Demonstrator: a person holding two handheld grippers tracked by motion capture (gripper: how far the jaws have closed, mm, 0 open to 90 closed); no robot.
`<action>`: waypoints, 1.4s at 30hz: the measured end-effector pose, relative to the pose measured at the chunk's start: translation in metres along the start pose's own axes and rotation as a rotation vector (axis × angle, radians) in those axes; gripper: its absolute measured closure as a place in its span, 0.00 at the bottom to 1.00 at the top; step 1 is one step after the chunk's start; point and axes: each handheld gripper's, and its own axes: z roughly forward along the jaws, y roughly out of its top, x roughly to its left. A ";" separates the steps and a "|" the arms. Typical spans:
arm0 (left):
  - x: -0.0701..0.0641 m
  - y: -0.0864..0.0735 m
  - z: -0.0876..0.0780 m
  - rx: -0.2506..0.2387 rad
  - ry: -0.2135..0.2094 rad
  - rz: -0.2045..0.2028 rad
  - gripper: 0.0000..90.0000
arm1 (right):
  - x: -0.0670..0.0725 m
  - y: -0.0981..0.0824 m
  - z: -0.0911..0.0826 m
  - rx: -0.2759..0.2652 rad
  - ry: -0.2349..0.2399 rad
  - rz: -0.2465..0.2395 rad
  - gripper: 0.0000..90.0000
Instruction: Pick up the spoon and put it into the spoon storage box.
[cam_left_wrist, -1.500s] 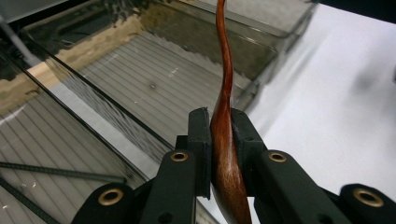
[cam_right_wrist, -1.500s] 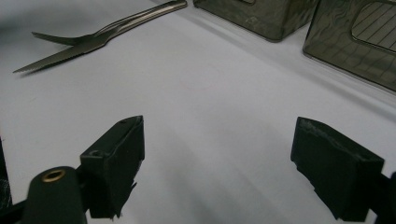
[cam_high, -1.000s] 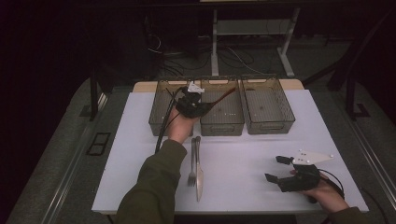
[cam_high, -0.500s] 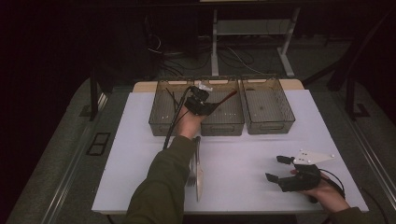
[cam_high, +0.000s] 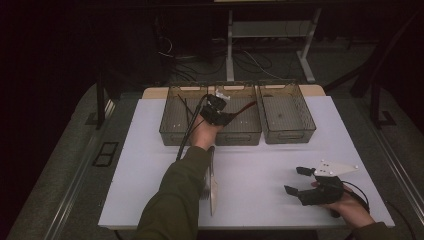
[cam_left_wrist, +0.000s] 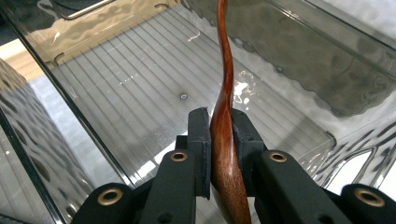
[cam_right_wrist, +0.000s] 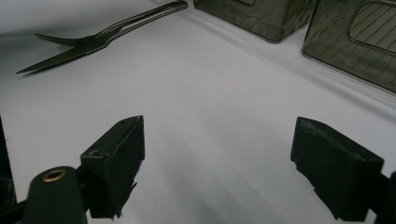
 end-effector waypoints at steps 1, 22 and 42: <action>0.000 0.000 0.000 -0.003 -0.001 -0.001 0.88 | 0.000 0.000 0.000 0.000 0.000 0.000 0.19; -0.007 0.012 -0.024 -0.099 -0.057 0.021 0.55 | 0.000 0.000 -0.001 -0.001 0.000 0.000 0.19; -0.034 0.000 -0.060 -0.188 -0.156 0.094 0.34 | -0.001 0.000 -0.001 0.000 -0.005 -0.003 0.19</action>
